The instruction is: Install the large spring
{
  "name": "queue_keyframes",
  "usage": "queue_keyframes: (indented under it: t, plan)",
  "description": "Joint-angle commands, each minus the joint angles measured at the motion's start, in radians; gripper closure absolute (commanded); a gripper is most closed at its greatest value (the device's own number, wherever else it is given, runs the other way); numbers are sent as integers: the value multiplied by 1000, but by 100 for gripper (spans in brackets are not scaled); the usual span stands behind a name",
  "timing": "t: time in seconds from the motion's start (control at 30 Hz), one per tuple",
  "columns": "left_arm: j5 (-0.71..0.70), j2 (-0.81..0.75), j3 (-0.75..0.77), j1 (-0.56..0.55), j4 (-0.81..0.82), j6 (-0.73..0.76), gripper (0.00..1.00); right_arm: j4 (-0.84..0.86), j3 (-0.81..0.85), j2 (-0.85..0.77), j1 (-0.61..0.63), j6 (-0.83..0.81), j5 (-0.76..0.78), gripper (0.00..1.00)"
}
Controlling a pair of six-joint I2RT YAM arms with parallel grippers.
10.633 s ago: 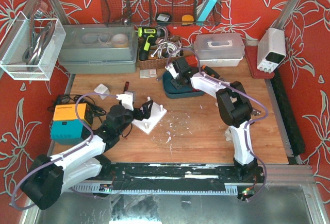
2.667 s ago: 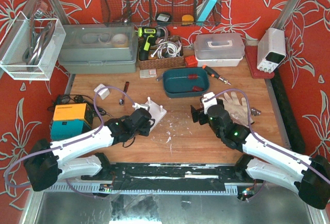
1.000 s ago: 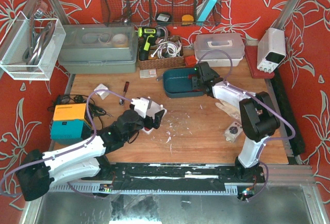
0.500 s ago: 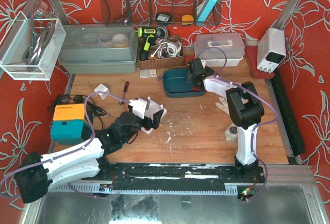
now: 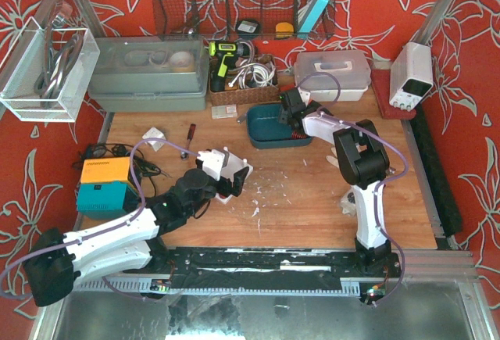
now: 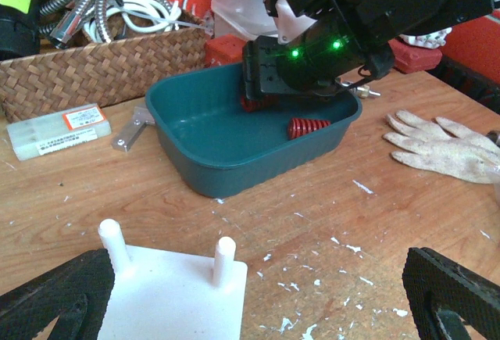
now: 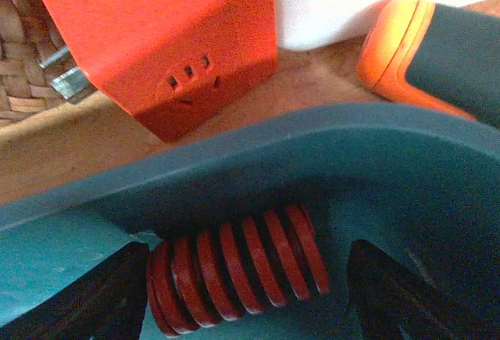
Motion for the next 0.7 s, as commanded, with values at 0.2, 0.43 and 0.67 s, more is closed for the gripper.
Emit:
queue_keyframes:
  t: [0.2, 0.43, 0.67]
  plan:
    - [-20, -8, 25, -10, 11, 16, 0, -121, 95, 81, 2, 3, 6, 28]
    - [-20, -7, 25, -11, 9, 17, 0, -115, 97, 68, 3, -69, -2, 33]
    - [-20, -4, 25, -13, 11, 17, 0, -62, 60, 13, 3, -243, -48, 47]
